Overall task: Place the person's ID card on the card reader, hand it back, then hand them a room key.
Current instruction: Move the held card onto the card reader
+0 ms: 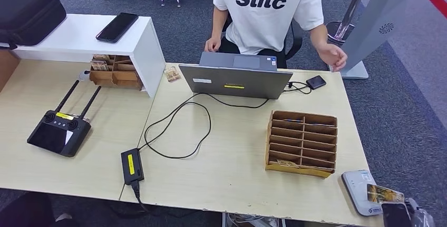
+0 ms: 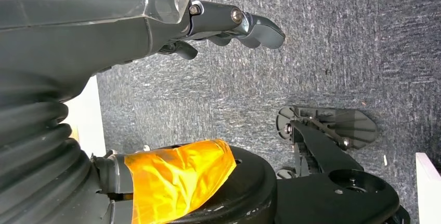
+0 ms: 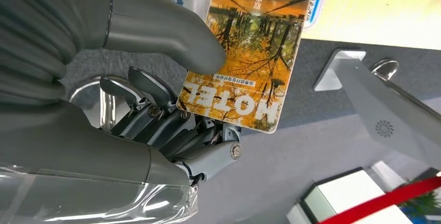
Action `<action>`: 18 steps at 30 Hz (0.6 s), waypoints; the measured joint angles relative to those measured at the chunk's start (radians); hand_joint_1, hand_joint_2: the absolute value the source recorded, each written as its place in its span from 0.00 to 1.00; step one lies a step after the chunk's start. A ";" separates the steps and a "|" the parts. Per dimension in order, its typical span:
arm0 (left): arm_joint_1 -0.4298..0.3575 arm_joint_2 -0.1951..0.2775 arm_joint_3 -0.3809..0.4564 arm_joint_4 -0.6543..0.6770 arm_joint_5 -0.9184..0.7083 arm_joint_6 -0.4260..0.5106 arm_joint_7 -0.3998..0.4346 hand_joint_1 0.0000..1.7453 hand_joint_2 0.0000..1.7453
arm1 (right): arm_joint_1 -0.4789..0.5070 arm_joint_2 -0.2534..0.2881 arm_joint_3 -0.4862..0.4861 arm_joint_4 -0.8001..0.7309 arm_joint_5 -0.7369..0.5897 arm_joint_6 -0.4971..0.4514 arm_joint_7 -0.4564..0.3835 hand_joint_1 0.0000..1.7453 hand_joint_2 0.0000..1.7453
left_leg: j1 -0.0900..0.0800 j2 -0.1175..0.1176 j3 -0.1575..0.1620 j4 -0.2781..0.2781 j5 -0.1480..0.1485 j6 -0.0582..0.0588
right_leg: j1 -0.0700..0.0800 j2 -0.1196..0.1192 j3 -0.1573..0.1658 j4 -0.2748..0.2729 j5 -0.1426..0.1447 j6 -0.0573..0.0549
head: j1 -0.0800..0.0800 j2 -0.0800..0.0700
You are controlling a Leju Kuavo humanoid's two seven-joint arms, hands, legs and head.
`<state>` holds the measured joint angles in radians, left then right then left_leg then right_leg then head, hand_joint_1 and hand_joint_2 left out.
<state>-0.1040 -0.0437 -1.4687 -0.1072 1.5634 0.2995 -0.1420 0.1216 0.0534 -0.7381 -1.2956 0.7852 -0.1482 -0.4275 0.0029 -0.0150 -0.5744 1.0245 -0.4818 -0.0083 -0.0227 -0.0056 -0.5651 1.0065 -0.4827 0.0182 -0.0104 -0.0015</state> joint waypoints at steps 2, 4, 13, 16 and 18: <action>0.000 0.000 0.000 0.000 0.000 0.000 0.001 0.00 1.00 | -0.012 -0.001 0.007 0.041 -0.006 -0.008 -0.003 1.00 1.00 | 0.000 0.000 0.000 0.000 0.000 0.000 | 0.000 0.000 0.000 0.000 0.000 0.000 | 0.000 0.000; 0.000 0.001 0.000 0.000 0.000 0.000 0.003 0.00 1.00 | -0.021 -0.001 0.014 0.068 -0.015 -0.010 -0.005 1.00 1.00 | 0.000 0.000 0.000 0.000 0.000 0.000 | 0.000 0.000 0.000 0.000 0.000 0.000 | 0.000 0.000; -0.001 0.002 -0.001 0.000 0.000 -0.001 0.007 0.00 1.00 | -0.043 -0.002 0.022 0.113 -0.031 -0.009 -0.006 1.00 1.00 | 0.000 0.001 0.002 0.000 0.000 0.000 | 0.000 0.001 0.002 0.000 0.000 0.000 | 0.000 0.000; -0.001 0.002 -0.001 0.000 0.001 -0.002 0.007 0.00 1.00 | -0.044 -0.002 0.023 0.113 -0.049 -0.002 -0.009 1.00 1.00 | 0.000 0.001 0.002 0.000 0.000 0.000 | 0.000 0.001 0.002 0.000 0.000 0.000 | 0.000 0.000; -0.001 0.002 -0.001 0.000 0.002 -0.002 0.007 0.00 1.00 | -0.042 -0.002 0.023 0.109 -0.066 0.009 -0.013 1.00 1.00 | 0.000 0.001 0.002 0.000 0.000 0.000 | 0.000 0.001 0.002 0.000 0.001 0.000 | 0.000 0.000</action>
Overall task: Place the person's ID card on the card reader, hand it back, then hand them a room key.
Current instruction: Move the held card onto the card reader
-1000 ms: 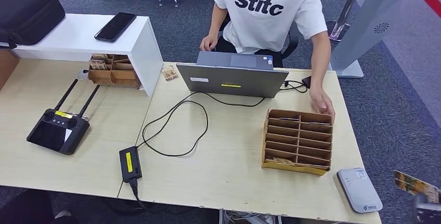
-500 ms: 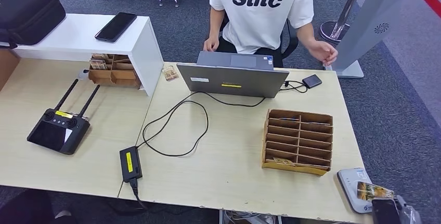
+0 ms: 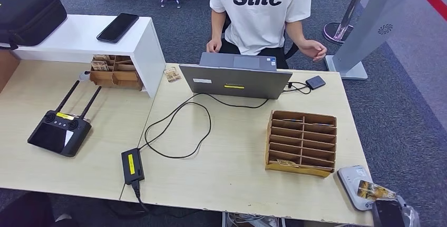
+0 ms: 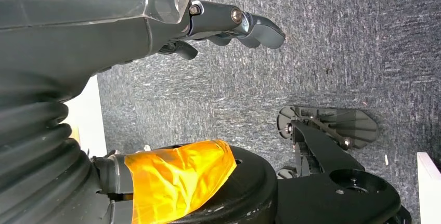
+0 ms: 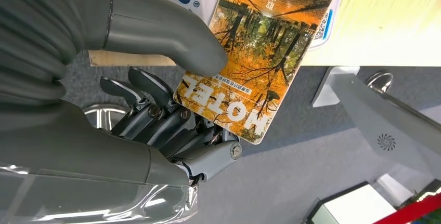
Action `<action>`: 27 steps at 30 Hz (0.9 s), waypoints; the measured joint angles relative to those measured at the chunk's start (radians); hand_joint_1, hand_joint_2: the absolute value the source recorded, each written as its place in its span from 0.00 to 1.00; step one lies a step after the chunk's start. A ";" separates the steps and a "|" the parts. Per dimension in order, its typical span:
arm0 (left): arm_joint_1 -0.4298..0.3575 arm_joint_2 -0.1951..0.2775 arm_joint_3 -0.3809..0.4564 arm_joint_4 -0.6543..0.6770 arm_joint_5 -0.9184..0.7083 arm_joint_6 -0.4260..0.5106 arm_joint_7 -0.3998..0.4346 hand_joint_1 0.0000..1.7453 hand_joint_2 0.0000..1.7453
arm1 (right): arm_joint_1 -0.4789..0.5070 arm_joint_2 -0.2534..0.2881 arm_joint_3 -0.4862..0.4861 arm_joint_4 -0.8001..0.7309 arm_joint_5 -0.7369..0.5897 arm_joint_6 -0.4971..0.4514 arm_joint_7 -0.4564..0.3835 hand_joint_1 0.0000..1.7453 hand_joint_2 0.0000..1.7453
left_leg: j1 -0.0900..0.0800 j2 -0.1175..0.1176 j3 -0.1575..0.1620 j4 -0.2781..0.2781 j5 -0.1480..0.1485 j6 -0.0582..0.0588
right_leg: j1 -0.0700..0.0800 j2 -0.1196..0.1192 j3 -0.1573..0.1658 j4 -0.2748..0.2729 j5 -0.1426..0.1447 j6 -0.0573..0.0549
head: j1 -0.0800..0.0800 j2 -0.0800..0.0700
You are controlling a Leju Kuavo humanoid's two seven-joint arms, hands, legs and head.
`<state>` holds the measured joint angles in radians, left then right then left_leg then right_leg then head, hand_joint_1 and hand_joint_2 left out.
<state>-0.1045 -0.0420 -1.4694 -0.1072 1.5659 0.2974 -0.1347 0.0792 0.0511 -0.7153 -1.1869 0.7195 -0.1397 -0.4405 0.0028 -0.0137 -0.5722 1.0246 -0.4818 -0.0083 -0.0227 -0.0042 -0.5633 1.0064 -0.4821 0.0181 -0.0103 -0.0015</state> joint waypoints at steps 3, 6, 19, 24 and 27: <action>0.000 0.000 0.000 0.000 0.004 -0.001 0.000 0.00 1.00 | 0.011 0.000 0.002 -0.030 -0.042 0.026 -0.005 1.00 1.00 | 0.000 0.000 0.000 0.000 0.000 0.000 | 0.000 -0.001 0.000 0.000 0.000 0.000 | 0.000 0.000; 0.000 0.000 0.000 0.000 0.007 -0.002 -0.004 0.00 1.00 | 0.033 0.000 0.008 -0.095 -0.088 0.050 -0.008 1.00 1.00 | 0.000 -0.001 -0.001 0.000 0.000 0.000 | 0.000 -0.001 -0.001 0.000 0.000 0.000 | 0.000 0.000; 0.002 0.000 0.000 0.000 0.006 -0.003 -0.014 0.00 1.00 | 0.132 0.002 0.033 -0.524 -0.242 0.065 -0.020 1.00 1.00 | 0.000 -0.001 -0.003 0.000 0.000 0.000 | 0.000 -0.001 -0.002 0.000 -0.001 0.000 | 0.000 0.000; 0.000 0.003 -0.001 0.000 -0.017 -0.013 -0.011 0.00 1.00 | 0.127 -0.046 0.104 -0.614 -0.228 -0.018 -0.009 1.00 1.00 | 0.000 0.000 -0.003 0.000 0.000 0.000 | 0.000 0.000 -0.002 0.000 0.000 0.000 | 0.000 0.000; -0.004 0.007 -0.007 0.000 -0.035 -0.023 -0.003 0.00 1.00 | 0.083 -0.122 0.198 -0.615 -0.207 -0.083 0.036 1.00 1.00 | 0.000 0.001 -0.003 0.000 0.000 0.000 | -0.001 0.001 -0.001 0.000 0.001 0.000 | 0.000 0.000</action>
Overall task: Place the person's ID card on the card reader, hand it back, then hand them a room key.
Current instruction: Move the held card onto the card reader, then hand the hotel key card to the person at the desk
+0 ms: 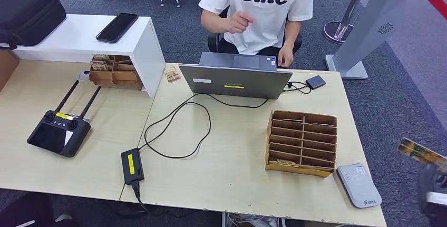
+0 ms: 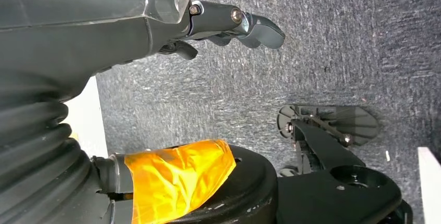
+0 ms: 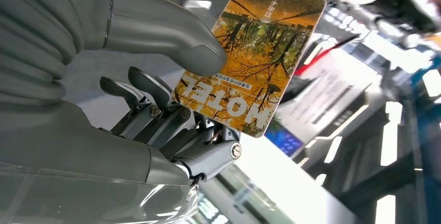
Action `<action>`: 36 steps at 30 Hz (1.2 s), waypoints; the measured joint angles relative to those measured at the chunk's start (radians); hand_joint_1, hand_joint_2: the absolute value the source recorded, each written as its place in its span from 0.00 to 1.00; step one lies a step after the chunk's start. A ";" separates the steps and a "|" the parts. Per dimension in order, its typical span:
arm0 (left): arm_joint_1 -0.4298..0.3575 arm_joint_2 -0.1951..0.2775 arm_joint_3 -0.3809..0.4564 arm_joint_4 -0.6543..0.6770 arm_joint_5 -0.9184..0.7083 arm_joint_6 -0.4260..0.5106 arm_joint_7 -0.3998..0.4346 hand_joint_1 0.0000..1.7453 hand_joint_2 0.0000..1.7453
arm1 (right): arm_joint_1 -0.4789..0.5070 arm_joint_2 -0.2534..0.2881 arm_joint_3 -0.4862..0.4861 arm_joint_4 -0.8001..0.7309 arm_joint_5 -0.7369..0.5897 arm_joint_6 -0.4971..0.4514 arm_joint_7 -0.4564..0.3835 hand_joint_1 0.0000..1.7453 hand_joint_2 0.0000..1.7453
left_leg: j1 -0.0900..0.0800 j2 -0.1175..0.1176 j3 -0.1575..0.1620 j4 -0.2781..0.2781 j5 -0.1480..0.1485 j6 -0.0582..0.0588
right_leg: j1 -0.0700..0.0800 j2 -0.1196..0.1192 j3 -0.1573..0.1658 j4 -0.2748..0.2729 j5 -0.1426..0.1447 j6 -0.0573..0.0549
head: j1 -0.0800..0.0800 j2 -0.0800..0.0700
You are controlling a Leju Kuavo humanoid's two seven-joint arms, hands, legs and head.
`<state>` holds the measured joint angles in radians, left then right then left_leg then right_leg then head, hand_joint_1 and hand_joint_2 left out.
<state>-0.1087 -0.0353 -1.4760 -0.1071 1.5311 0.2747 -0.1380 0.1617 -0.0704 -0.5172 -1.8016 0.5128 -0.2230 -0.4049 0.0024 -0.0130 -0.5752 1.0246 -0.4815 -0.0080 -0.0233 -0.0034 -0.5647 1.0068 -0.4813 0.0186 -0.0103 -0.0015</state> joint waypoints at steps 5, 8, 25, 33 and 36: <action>-0.010 0.005 -0.021 0.000 -0.029 -0.011 0.009 0.00 1.00 | -0.192 -0.128 0.167 0.102 0.060 -0.032 0.078 1.00 1.00 | 0.000 0.002 0.001 0.000 0.002 0.000 | 0.000 0.003 -0.001 0.000 0.003 0.000 | 0.000 0.000; -0.014 0.006 -0.032 0.000 -0.042 -0.013 0.010 0.00 1.00 | -0.337 -0.190 0.260 0.207 0.084 -0.026 0.124 1.00 1.00 | 0.000 0.002 0.001 0.000 0.004 0.000 | 0.000 0.003 -0.001 0.000 0.005 0.001 | 0.000 0.000; -0.033 0.007 -0.050 0.000 -0.152 -0.017 0.064 0.00 1.00 | -1.122 -0.276 0.678 1.033 0.269 0.023 0.333 1.00 1.00 | 0.000 -0.004 -0.003 0.001 0.008 -0.002 | 0.000 -0.003 -0.004 0.002 0.008 0.000 | 0.000 0.000; -0.033 0.007 -0.050 0.000 -0.149 -0.017 0.082 0.00 1.00 | -1.130 -0.257 0.720 1.119 0.273 0.010 0.314 0.00 1.00 | 0.000 -0.005 -0.005 0.001 0.008 -0.002 | 0.000 -0.003 -0.005 0.002 0.007 0.000 | 0.000 0.000; -0.033 0.007 -0.050 0.000 -0.146 -0.017 0.083 0.00 1.00 | -1.121 -0.252 0.723 1.126 0.262 0.010 0.307 0.00 1.00 | 0.000 -0.004 -0.005 0.001 0.008 -0.002 | 0.000 -0.003 -0.005 0.002 0.008 0.000 | 0.000 0.000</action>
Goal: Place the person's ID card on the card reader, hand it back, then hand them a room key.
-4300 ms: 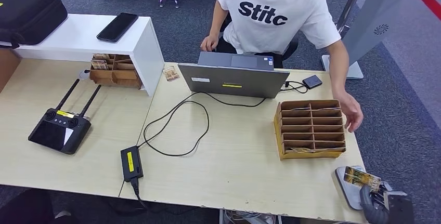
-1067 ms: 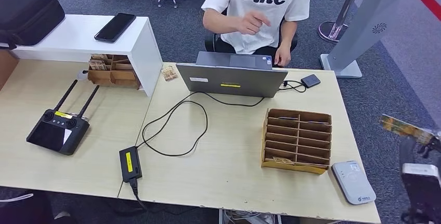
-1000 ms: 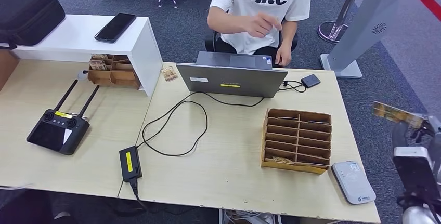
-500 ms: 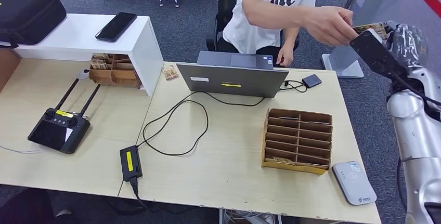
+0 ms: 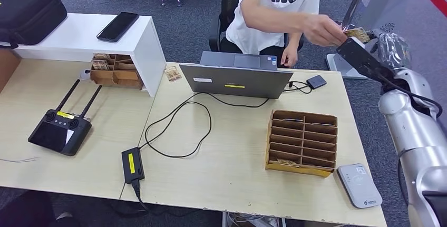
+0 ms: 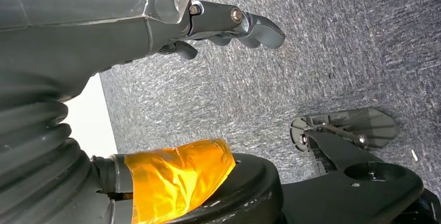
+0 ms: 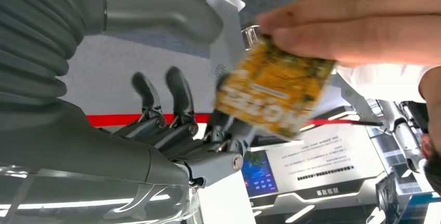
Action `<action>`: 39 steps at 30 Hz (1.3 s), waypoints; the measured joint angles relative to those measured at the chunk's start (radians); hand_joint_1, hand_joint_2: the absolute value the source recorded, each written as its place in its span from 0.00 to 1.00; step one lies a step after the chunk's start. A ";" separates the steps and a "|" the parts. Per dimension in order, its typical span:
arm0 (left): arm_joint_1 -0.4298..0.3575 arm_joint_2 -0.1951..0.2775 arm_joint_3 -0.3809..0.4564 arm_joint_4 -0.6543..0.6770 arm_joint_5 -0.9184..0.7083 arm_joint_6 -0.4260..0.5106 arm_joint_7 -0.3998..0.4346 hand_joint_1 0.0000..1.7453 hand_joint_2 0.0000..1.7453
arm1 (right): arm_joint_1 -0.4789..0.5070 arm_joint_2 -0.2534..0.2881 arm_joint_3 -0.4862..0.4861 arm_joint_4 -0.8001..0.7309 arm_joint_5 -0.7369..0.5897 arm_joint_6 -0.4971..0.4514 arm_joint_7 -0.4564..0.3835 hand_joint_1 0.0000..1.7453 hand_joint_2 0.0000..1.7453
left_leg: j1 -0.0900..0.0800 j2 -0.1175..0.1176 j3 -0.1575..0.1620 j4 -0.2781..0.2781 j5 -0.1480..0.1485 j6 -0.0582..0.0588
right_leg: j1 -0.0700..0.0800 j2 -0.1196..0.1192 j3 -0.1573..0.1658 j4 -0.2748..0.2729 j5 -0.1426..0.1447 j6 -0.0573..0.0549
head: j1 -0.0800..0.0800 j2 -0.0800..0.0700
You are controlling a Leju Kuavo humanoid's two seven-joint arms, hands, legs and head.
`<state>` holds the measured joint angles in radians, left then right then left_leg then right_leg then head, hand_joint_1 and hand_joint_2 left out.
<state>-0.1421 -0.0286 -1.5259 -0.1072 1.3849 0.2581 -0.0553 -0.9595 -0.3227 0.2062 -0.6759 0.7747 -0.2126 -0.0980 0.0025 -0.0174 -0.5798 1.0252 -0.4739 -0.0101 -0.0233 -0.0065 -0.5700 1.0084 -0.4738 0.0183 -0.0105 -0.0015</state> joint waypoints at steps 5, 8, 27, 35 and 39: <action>0.000 0.000 0.000 0.000 0.010 0.000 -0.006 0.00 1.00 | 0.035 0.005 0.000 -0.026 -0.033 -0.004 -0.022 0.00 1.00 | 0.000 0.000 0.000 0.000 0.000 0.000 | 0.000 0.000 0.000 0.000 0.000 0.000 | 0.000 0.000; 0.001 0.000 0.000 0.000 0.018 0.000 -0.012 0.00 1.00 | 0.088 0.005 -0.007 -0.097 -0.057 -0.010 -0.030 0.00 1.00 | 0.000 0.000 0.000 0.000 0.000 0.000 | 0.000 0.000 0.000 0.000 0.000 0.000 | 0.000 0.000; 0.016 0.000 0.002 0.000 0.085 0.001 -0.035 0.00 1.00 | 0.720 -0.028 -0.166 -0.806 -0.017 -0.118 -0.096 0.00 1.00 | 0.000 0.000 -0.002 0.000 -0.002 0.001 | 0.000 0.000 -0.003 -0.001 -0.001 0.000 | 0.000 0.000; 0.017 0.000 0.003 0.000 0.091 0.001 -0.046 0.00 1.00 | 0.874 -0.029 -0.257 -0.920 0.008 -0.124 -0.106 0.00 1.00 | 0.000 0.001 -0.003 0.000 -0.002 0.001 | 0.000 0.000 -0.003 -0.001 -0.001 0.000 | 0.000 0.000; 0.017 0.000 0.003 0.000 0.090 0.001 -0.054 0.00 1.00 | 0.890 -0.029 -0.277 -0.922 -0.011 -0.100 -0.113 0.00 1.00 | 0.000 0.001 -0.003 0.000 -0.002 0.001 | 0.000 0.000 -0.003 -0.001 -0.001 0.000 | 0.000 0.000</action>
<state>-0.1249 -0.0282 -1.5225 -0.1070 1.4750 0.2593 -0.1097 -0.0691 -0.3515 -0.0710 -1.5981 0.7636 -0.3130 -0.2114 0.0026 -0.0162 -0.5824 1.0251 -0.4754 -0.0092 -0.0231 -0.0061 -0.5730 1.0074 -0.4749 0.0186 -0.0103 -0.0015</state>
